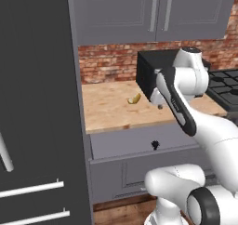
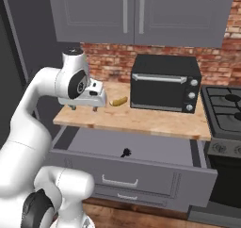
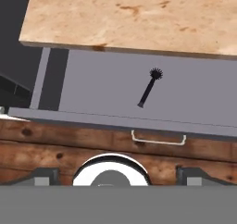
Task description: Pick the dish brush from the drawer and place it on the counter.
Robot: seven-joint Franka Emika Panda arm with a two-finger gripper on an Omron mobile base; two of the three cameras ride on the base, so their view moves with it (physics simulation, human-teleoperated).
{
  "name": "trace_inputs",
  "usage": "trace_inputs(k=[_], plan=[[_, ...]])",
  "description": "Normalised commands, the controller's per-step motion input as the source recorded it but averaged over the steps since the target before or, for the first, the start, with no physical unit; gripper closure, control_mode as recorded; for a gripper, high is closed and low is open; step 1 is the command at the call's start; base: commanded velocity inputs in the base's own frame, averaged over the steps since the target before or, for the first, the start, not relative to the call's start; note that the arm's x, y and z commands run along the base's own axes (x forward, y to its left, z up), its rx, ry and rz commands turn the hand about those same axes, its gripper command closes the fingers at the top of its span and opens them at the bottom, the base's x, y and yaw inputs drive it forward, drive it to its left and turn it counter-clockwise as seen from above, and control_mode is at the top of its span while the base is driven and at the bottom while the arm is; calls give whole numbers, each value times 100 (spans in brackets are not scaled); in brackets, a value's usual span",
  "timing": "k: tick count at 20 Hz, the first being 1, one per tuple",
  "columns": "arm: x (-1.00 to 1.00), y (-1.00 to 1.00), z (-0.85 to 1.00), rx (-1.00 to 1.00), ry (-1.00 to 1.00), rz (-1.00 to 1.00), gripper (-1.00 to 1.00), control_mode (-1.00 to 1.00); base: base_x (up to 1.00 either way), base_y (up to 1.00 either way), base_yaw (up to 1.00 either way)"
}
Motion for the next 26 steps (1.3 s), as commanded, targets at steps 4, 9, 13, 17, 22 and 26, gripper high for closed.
trace_inputs(k=[4, 9, 13, 17, 22, 26], plan=[[40, -51, -40, 5, 23, -3, -100, -100, 0, 0, 0], [60, -42, -59, 3, 35, -3, -100, -100, 0, 0, 0], [53, -22, -67, 5, 27, -1, -100, -100, 0, 0, 0], [65, -5, -62, 1, 21, 0, -100, -100, 0, 0, 0], [71, -8, -67, 1, 20, 0, -100, -100, 0, 0, 0], [47, -36, -74, 9, 12, 0, -100, -100, 0, 0, 0]])
